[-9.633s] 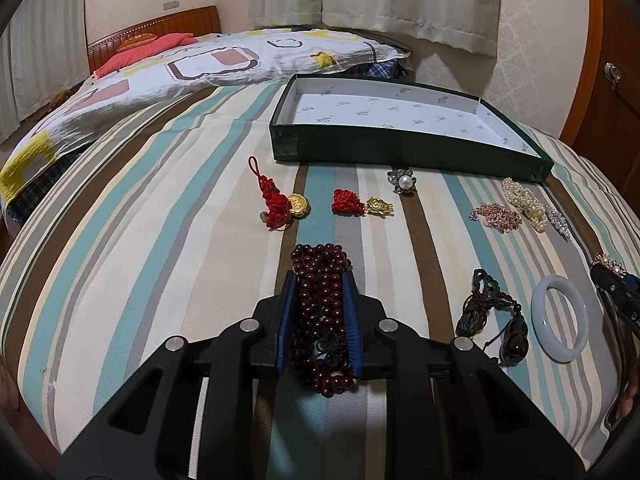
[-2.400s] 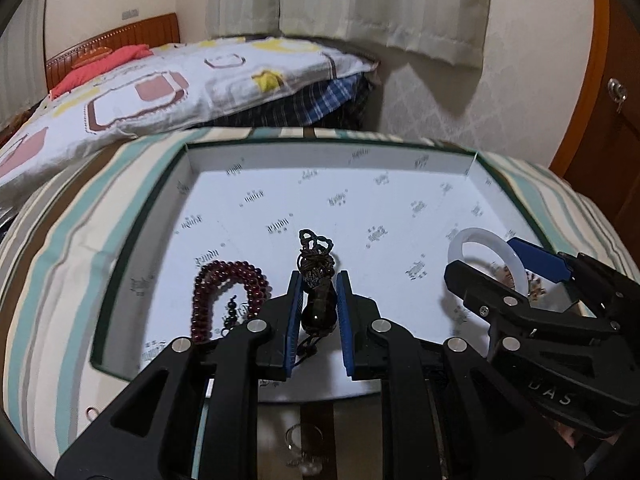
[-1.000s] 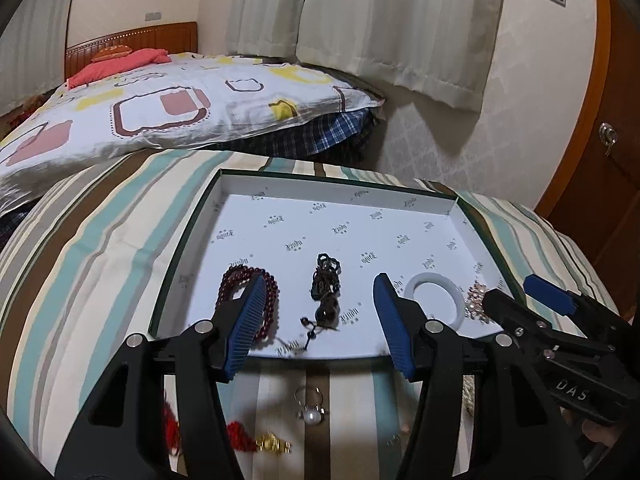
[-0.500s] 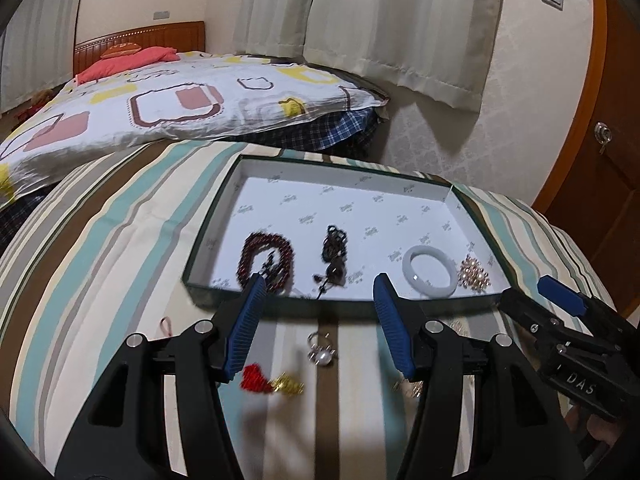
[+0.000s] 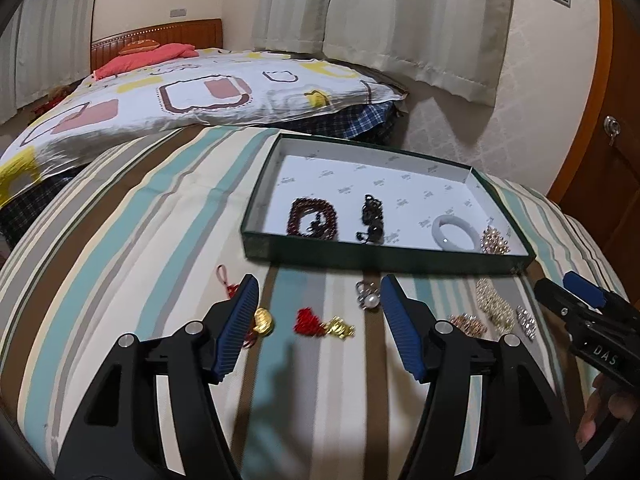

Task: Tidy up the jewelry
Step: 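Withdraw both open tools from the box toward the remaining jewelry, then grasp the silver rhinestone brooch with the right tool while the left tool grasps the red tassel charm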

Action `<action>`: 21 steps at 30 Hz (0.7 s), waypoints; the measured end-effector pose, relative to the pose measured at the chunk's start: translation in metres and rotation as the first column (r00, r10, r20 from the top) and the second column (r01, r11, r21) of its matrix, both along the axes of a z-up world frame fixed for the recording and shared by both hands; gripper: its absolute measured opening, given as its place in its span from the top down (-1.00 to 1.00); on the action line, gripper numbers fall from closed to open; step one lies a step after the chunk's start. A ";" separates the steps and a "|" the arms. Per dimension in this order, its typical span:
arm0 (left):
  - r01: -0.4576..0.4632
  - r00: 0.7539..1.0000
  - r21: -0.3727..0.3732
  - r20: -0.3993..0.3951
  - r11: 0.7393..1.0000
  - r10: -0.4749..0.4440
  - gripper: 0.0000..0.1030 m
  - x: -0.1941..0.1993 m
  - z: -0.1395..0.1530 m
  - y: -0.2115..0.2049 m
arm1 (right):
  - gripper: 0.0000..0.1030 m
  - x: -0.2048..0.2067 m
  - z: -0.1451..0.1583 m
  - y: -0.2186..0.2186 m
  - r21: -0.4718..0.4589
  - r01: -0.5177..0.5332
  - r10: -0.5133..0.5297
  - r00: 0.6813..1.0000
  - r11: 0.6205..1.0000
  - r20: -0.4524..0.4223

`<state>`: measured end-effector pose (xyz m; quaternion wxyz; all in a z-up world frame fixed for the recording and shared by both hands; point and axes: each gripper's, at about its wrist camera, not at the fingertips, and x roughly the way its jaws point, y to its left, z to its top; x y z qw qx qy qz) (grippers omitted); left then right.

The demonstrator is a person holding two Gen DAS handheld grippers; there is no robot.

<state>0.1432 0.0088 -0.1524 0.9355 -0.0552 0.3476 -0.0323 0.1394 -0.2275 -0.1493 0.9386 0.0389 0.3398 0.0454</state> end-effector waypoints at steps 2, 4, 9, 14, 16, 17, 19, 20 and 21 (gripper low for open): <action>-0.006 1.000 0.015 0.007 1.000 0.006 -0.25 -0.005 -0.001 0.002 | -0.40 -0.004 -0.002 -0.001 0.000 0.002 -0.002 1.000 1.000 -0.002; -0.012 1.000 0.027 0.014 1.000 0.011 -0.33 -0.010 -0.003 0.005 | -0.40 -0.009 -0.006 -0.003 -0.003 0.007 -0.007 1.000 1.000 -0.006; -0.026 1.000 0.054 0.018 0.998 0.025 -0.33 -0.019 -0.010 0.011 | -0.40 -0.018 -0.015 -0.010 -0.009 0.032 -0.032 0.999 0.999 -0.015; -0.038 0.999 0.043 -0.005 0.998 0.038 -0.33 -0.017 -0.017 0.017 | -0.22 -0.012 -0.023 -0.017 -0.007 0.055 -0.055 0.997 0.998 -0.046; -0.040 0.999 0.048 -0.002 0.998 0.040 -0.33 -0.017 -0.017 0.017 | -0.16 -0.009 -0.027 -0.016 -0.011 0.054 -0.055 0.997 0.998 -0.055; -0.039 0.999 0.050 0.000 0.998 0.039 -0.33 -0.017 -0.018 0.017 | -0.09 -0.008 -0.029 -0.016 -0.014 0.053 -0.054 0.997 0.998 -0.061; -0.039 0.999 0.050 -0.004 0.998 0.039 -0.33 -0.017 -0.020 0.017 | -0.02 -0.003 -0.033 -0.015 -0.017 0.047 -0.048 0.995 0.999 -0.082; -0.037 0.999 0.049 -0.009 0.998 0.038 -0.33 -0.016 -0.020 0.017 | 0.05 -0.001 -0.035 -0.015 -0.017 0.044 -0.045 0.994 0.999 -0.100; -0.037 0.999 0.048 -0.015 0.998 0.038 -0.33 -0.016 -0.021 0.017 | 0.10 0.002 -0.037 -0.015 -0.011 0.038 -0.039 0.993 0.999 -0.116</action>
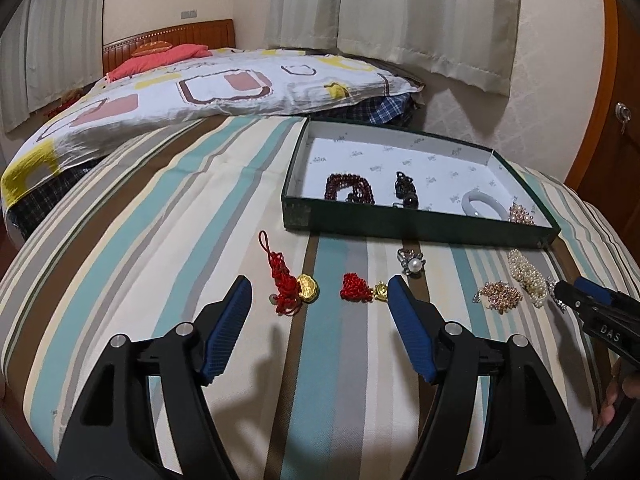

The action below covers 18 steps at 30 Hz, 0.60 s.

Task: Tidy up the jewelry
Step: 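Grasp the silver rhinestone brooch with the right tool while the left tool grasps the red tassel charm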

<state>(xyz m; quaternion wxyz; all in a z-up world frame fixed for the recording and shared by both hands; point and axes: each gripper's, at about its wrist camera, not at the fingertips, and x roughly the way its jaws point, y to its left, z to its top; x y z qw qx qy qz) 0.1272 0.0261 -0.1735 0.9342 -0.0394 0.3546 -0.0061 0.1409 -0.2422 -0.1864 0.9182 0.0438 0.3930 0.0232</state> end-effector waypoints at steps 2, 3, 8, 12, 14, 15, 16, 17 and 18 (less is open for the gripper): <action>0.000 1.000 -0.003 -0.009 1.000 0.000 -0.33 0.002 -0.003 0.000 | 0.11 0.002 -0.002 -0.001 0.008 0.000 0.001 1.000 1.000 -0.020; 0.002 1.000 -0.005 -0.013 1.000 -0.002 -0.33 0.003 -0.004 0.000 | 0.12 0.003 -0.002 -0.002 0.014 0.000 0.000 1.000 1.000 -0.026; 0.006 1.000 -0.009 -0.022 1.000 -0.006 -0.33 0.006 -0.006 -0.001 | 0.12 0.009 -0.002 -0.003 -0.004 -0.005 0.004 0.999 1.000 -0.047; 0.001 0.999 -0.014 -0.035 1.000 -0.002 -0.33 0.009 -0.008 0.001 | 0.25 0.013 -0.005 -0.001 -0.026 -0.018 0.016 0.997 1.000 -0.070; -0.002 0.999 -0.012 -0.042 1.000 0.001 -0.33 0.011 -0.009 0.002 | 0.48 0.012 -0.005 0.000 -0.041 -0.029 0.026 0.997 0.999 -0.070; -0.005 0.999 -0.012 -0.046 1.000 0.004 -0.33 0.012 -0.010 0.003 | 0.63 0.011 -0.005 0.001 -0.035 -0.035 0.033 0.997 0.999 -0.069; -0.010 0.999 -0.011 -0.049 1.000 0.010 -0.32 0.013 -0.011 0.004 | 0.68 0.011 -0.005 0.001 -0.030 -0.041 0.039 0.997 0.999 -0.069; -0.017 0.999 -0.012 -0.052 1.000 0.016 -0.31 0.014 -0.011 0.006 | 0.75 0.011 -0.005 0.002 -0.026 -0.046 0.045 0.997 0.999 -0.069; -0.022 0.998 -0.013 -0.054 1.000 0.021 -0.31 0.015 -0.011 0.007 | 0.75 0.010 -0.005 0.002 -0.028 -0.048 0.046 0.997 0.998 -0.068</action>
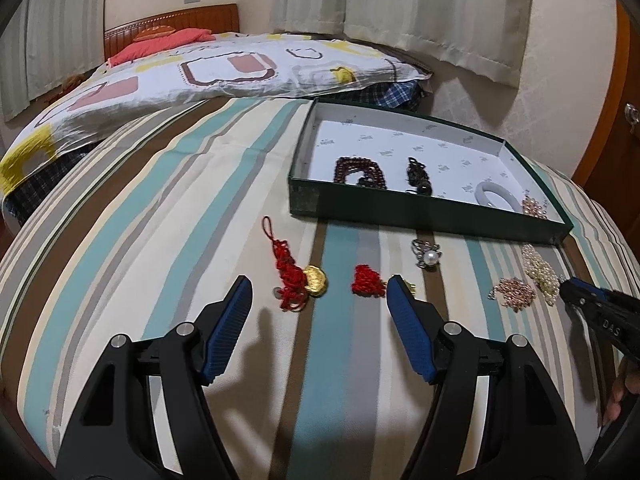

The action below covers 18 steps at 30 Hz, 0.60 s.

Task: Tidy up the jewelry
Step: 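Grasp the silver rhinestone brooch with the right tool while the left tool grasps the red tassel charm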

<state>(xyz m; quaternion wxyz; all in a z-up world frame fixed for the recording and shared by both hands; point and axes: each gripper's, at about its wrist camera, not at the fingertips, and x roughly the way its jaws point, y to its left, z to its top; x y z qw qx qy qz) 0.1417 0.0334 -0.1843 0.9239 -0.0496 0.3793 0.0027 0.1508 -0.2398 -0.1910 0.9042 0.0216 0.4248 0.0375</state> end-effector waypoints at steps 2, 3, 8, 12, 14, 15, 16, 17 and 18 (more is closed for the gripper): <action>-0.019 1.000 -0.001 -0.004 1.000 0.019 -0.30 0.003 0.001 0.005 | 0.75 0.000 0.000 0.000 0.005 -0.004 0.004 1.000 1.000 0.000; -0.028 1.000 -0.003 -0.006 1.000 0.028 -0.29 0.004 0.001 0.008 | 0.75 0.000 0.000 0.000 0.010 -0.004 0.004 1.000 1.000 0.001; -0.076 0.997 -0.029 -0.017 0.997 0.075 -0.13 0.015 0.003 0.022 | 0.75 0.000 0.001 -0.002 0.024 -0.004 0.004 1.000 1.000 0.002; -0.069 0.997 -0.030 -0.036 0.997 0.068 0.08 0.021 -0.001 0.024 | 0.75 0.000 0.001 -0.003 0.031 -0.007 0.007 1.000 0.999 -0.001; -0.064 0.997 -0.039 -0.051 0.997 0.062 0.19 0.023 -0.004 0.025 | 0.75 0.001 0.002 -0.003 0.033 -0.008 0.008 1.000 0.999 -0.001; -0.061 0.997 -0.045 -0.059 0.997 0.058 0.23 0.024 -0.006 0.025 | 0.75 0.001 0.002 -0.003 0.033 -0.008 0.008 1.000 0.999 -0.002; -0.059 0.996 -0.055 -0.072 0.997 0.055 0.28 0.026 -0.008 0.026 | 0.75 0.001 0.002 -0.003 0.034 -0.009 0.009 1.000 0.999 -0.002; -0.062 0.995 -0.064 -0.078 0.996 0.057 0.29 0.027 -0.009 0.027 | 0.75 0.001 0.002 -0.003 0.034 -0.008 0.008 1.000 0.999 -0.002; -0.066 0.995 -0.076 -0.082 0.995 0.060 0.30 0.027 -0.010 0.030 | 0.75 0.001 0.002 -0.003 0.034 -0.008 0.008 1.000 0.999 -0.002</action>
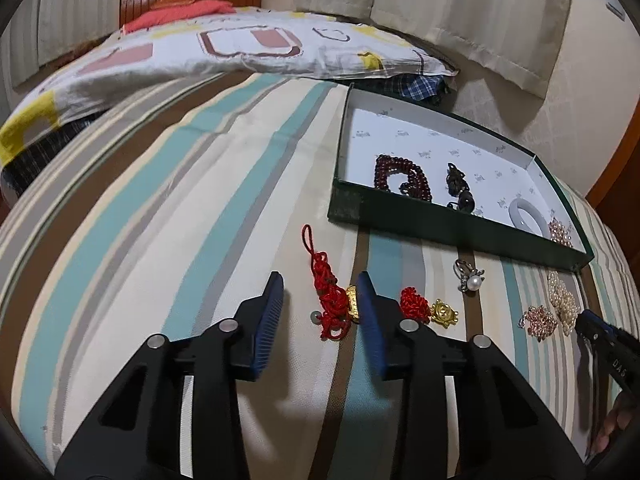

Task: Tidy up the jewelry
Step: 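Grasp the silver rhinestone brooch with the right tool while the left tool grasps the red tassel charm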

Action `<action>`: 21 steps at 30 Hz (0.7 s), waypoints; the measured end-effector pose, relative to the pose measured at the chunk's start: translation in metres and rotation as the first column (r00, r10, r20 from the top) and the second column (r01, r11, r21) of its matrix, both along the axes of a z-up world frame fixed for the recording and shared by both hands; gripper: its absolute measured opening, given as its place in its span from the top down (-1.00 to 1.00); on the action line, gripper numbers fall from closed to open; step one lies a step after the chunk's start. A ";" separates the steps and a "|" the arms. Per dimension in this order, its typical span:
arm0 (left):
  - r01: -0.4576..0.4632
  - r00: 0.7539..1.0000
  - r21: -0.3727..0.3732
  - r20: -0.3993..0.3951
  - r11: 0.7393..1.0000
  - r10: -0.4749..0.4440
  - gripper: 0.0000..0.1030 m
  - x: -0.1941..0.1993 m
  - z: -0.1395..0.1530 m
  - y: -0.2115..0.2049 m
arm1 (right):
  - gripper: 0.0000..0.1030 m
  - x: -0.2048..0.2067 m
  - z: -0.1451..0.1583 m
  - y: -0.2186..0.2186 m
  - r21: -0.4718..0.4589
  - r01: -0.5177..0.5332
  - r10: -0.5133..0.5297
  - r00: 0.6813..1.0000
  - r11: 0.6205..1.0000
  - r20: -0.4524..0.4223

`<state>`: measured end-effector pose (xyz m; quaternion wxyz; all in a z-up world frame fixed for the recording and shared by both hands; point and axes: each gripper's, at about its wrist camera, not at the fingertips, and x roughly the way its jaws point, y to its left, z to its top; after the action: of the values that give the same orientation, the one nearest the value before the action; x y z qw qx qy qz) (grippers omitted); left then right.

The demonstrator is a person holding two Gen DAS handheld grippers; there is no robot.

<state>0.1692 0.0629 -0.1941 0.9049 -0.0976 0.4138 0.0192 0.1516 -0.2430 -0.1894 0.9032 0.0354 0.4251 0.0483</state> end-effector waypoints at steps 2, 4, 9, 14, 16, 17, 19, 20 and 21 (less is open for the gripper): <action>-0.004 1.000 -0.019 -0.008 1.000 0.004 0.35 0.002 -0.002 0.003 | 0.75 -0.001 0.000 0.001 0.001 0.000 0.000 1.000 1.000 0.000; -0.007 1.000 -0.028 -0.013 1.000 0.007 0.35 0.005 -0.003 0.004 | 0.75 0.000 0.000 0.000 0.000 0.000 0.000 1.000 1.000 0.000; 0.029 1.000 -0.030 -0.010 0.999 -0.029 0.70 0.009 -0.003 -0.001 | 0.75 0.000 0.000 0.000 0.000 0.000 0.000 1.000 1.000 0.000; 0.034 0.999 -0.038 -0.008 0.999 -0.035 0.78 0.008 -0.003 -0.001 | 0.75 -0.002 0.001 0.001 0.004 0.001 -0.001 1.000 1.000 0.007; 0.035 0.999 -0.030 -0.004 0.999 -0.035 0.79 0.007 -0.003 -0.001 | 0.75 -0.002 0.002 0.001 0.008 0.001 -0.001 1.000 1.000 0.013; 0.036 0.999 -0.027 0.000 0.999 -0.036 0.80 0.007 -0.002 -0.001 | 0.75 -0.003 0.002 0.001 0.010 0.000 0.000 1.000 1.000 0.014; 0.037 0.999 -0.013 0.018 0.999 -0.036 0.80 0.004 0.001 -0.002 | 0.75 -0.003 0.003 0.002 0.013 -0.001 0.000 1.000 1.000 0.022; 0.039 0.999 -0.004 0.026 0.999 -0.039 0.80 0.002 0.003 -0.003 | 0.75 -0.004 0.003 0.002 0.015 0.000 0.000 1.000 1.000 0.025; 0.042 0.999 0.001 0.032 0.999 -0.042 0.80 0.001 0.004 -0.005 | 0.75 -0.004 0.004 0.002 0.017 0.000 0.000 1.000 1.000 0.028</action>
<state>0.1704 0.0577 -0.1897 0.9116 -0.0890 0.4014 -0.0014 0.1471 -0.2412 -0.1856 0.9087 0.0425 0.4120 0.0524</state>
